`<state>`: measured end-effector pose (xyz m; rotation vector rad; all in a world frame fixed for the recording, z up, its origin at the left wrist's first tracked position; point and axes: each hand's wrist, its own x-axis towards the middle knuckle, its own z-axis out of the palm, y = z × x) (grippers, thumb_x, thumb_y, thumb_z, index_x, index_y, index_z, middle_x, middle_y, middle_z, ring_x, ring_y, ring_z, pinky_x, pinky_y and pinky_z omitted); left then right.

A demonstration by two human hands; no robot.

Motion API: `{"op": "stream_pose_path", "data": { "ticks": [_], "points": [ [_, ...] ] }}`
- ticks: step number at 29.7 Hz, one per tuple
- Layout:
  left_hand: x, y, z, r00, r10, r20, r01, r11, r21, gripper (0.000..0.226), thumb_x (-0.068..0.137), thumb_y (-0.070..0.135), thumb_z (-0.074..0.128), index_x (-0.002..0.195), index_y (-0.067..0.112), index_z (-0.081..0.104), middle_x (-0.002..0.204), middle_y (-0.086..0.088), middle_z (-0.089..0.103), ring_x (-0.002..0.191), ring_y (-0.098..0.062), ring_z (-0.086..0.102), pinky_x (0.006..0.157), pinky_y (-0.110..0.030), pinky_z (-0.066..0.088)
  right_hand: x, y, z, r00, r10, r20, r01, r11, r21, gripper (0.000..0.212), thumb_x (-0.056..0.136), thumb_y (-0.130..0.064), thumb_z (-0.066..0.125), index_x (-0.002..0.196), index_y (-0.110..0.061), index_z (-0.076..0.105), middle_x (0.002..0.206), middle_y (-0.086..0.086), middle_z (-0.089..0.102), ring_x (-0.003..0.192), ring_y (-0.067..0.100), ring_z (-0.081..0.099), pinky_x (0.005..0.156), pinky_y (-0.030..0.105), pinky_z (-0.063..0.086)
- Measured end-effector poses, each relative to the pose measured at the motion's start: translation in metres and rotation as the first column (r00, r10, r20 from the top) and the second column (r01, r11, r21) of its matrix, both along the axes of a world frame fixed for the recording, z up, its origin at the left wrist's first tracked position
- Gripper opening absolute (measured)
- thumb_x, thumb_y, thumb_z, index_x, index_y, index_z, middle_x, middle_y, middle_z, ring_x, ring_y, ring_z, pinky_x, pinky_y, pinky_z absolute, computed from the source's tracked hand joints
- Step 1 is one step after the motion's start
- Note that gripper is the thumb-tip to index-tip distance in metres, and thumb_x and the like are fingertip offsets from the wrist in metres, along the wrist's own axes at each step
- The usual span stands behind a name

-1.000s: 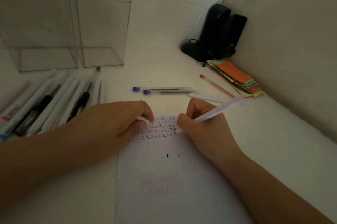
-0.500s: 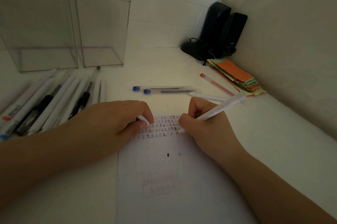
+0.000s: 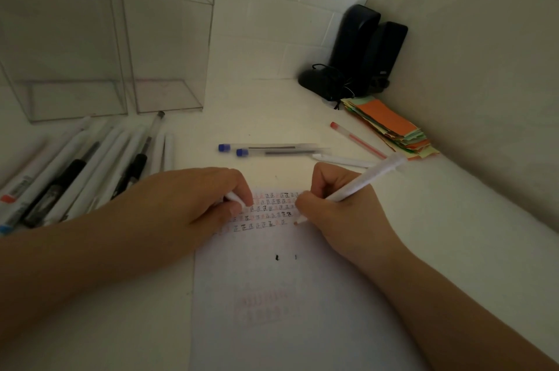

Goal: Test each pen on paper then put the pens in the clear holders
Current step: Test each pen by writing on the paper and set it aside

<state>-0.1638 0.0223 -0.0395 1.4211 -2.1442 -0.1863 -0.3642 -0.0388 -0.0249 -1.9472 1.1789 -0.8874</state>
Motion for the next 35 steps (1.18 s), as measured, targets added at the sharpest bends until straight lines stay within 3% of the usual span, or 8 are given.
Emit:
{"op": "stream_pose_path", "data": {
  "ticks": [3,8,12,14,16,21,31,35],
  "points": [
    [-0.002,0.001,0.002,0.999,-0.017,-0.037,0.018,0.999,0.043,0.015,0.092,0.031,0.043,0.092,0.045,0.048,0.087,0.055,0.040,0.080,0.026,0.043,0.059,-0.006,0.038,-0.004,-0.005,0.000,0.977,-0.091,0.195,0.067,0.989,0.129,0.030,0.075,-0.007,0.060,0.053,-0.018,0.043,0.045,-0.003,0.041,0.041,0.006,0.033,0.041,0.018,0.027],
    [-0.002,0.000,0.005,0.991,0.004,-0.134,0.004,0.998,0.055,0.021,0.089,0.031,0.047,0.095,0.050,0.040,0.087,0.033,0.056,0.092,0.016,0.048,0.066,-0.007,0.041,-0.005,-0.007,0.003,0.843,-0.115,0.526,-0.047,0.958,0.284,0.025,0.064,-0.017,0.074,0.062,-0.017,0.049,0.047,-0.003,0.053,0.042,0.006,0.038,0.038,0.014,0.032],
    [-0.002,0.001,0.006,0.988,0.016,-0.151,-0.012,1.000,0.022,0.013,0.085,0.028,0.055,0.087,0.040,0.050,0.065,0.024,0.059,0.069,0.013,0.053,0.062,-0.005,0.039,-0.004,-0.003,0.005,0.760,0.043,0.649,-0.290,0.915,0.279,0.021,0.068,-0.010,0.074,0.061,-0.019,0.056,0.048,-0.003,0.050,0.041,0.006,0.040,0.039,0.015,0.034],
    [-0.001,0.000,0.006,0.983,0.033,-0.182,-0.031,0.999,0.014,0.002,0.085,0.042,0.050,0.086,0.042,0.051,0.073,0.022,0.057,0.077,0.010,0.051,0.063,-0.006,0.038,-0.003,-0.001,0.004,0.707,0.149,0.692,-0.445,0.854,0.270,0.009,0.075,-0.016,0.068,0.067,-0.017,0.064,0.058,0.002,0.060,0.048,0.009,0.049,0.046,0.017,0.042],
    [0.001,-0.003,0.006,0.987,0.026,-0.160,-0.031,0.999,-0.032,0.014,0.080,0.049,0.039,0.089,0.044,0.048,0.088,0.022,0.054,0.085,0.005,0.049,0.072,-0.007,0.038,-0.004,-0.002,0.001,0.646,0.215,0.732,-0.571,0.772,0.278,0.016,0.077,-0.028,0.059,0.077,-0.013,0.066,0.067,0.006,0.065,0.056,0.012,0.055,0.054,0.021,0.046],
    [0.003,-0.004,0.008,0.956,0.096,-0.276,-0.110,0.993,-0.034,0.019,0.074,0.048,0.040,0.083,0.040,0.054,0.103,0.029,0.053,0.090,0.009,0.050,0.077,0.002,0.032,-0.002,-0.006,-0.003,0.671,0.170,0.721,-0.556,0.759,0.339,0.006,0.067,-0.018,0.057,0.070,-0.013,0.059,0.059,0.007,0.059,0.051,0.014,0.050,0.051,0.023,0.042],
    [-0.001,0.001,0.012,0.951,0.058,-0.303,-0.072,0.997,-0.035,0.014,0.074,0.048,0.046,0.082,0.043,0.056,0.089,0.028,0.061,0.084,0.013,0.055,0.071,0.005,0.032,0.000,-0.002,-0.005,0.712,0.241,0.660,-0.532,0.799,0.282,0.006,0.070,-0.017,0.058,0.069,-0.013,0.063,0.066,0.011,0.066,0.053,0.014,0.055,0.054,0.021,0.047],
    [0.001,0.001,0.011,0.986,0.062,-0.153,-0.070,0.997,-0.045,0.021,0.080,0.048,0.039,0.090,0.041,0.056,0.074,0.021,0.063,0.082,0.004,0.055,0.065,-0.012,0.043,0.000,0.000,-0.006,0.758,0.299,0.579,-0.506,0.831,0.233,0.009,0.075,-0.018,0.060,0.076,-0.015,0.069,0.073,0.009,0.069,0.058,0.015,0.057,0.058,0.021,0.048]
  ]
}}
